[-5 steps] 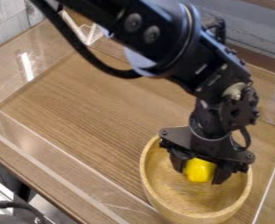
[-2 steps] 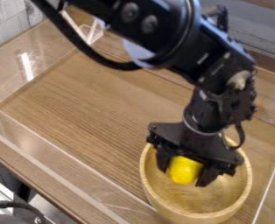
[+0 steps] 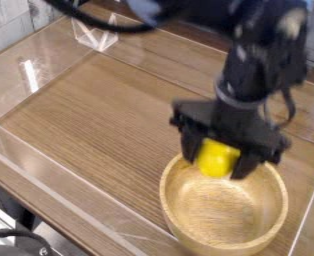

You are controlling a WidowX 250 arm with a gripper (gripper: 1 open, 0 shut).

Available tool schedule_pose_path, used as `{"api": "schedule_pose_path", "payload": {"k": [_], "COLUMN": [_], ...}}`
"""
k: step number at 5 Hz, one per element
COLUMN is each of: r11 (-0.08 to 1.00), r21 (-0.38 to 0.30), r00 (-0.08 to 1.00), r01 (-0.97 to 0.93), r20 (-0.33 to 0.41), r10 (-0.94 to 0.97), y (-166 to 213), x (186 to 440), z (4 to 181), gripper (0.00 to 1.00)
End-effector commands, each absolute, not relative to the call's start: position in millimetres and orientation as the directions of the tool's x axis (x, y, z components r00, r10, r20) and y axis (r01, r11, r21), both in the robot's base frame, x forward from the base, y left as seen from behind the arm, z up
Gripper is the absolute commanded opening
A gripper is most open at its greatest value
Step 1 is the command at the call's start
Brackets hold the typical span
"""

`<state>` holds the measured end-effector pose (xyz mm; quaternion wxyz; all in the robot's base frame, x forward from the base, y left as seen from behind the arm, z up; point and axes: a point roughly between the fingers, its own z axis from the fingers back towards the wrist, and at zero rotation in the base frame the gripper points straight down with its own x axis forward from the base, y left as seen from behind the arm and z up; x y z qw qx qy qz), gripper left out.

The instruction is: Remove the lemon from inside the brown bowl and put it on the table

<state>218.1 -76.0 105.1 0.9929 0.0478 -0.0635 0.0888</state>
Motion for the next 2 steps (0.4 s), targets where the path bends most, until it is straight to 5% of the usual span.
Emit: {"api": "schedule_pose_path", "payload": {"k": [1,2], "r11": [0.975,0.966], "r21": [0.042,0.036], "r00": [0.959,0.946], "r01": [-0.217,-0.255], "r20": [0.197,0.219], "r10": [0.205,0.241], "y": [-57,-34], "x": [236,243], "z": [136.4,142.3], "gripper": [0.0,0.0]}}
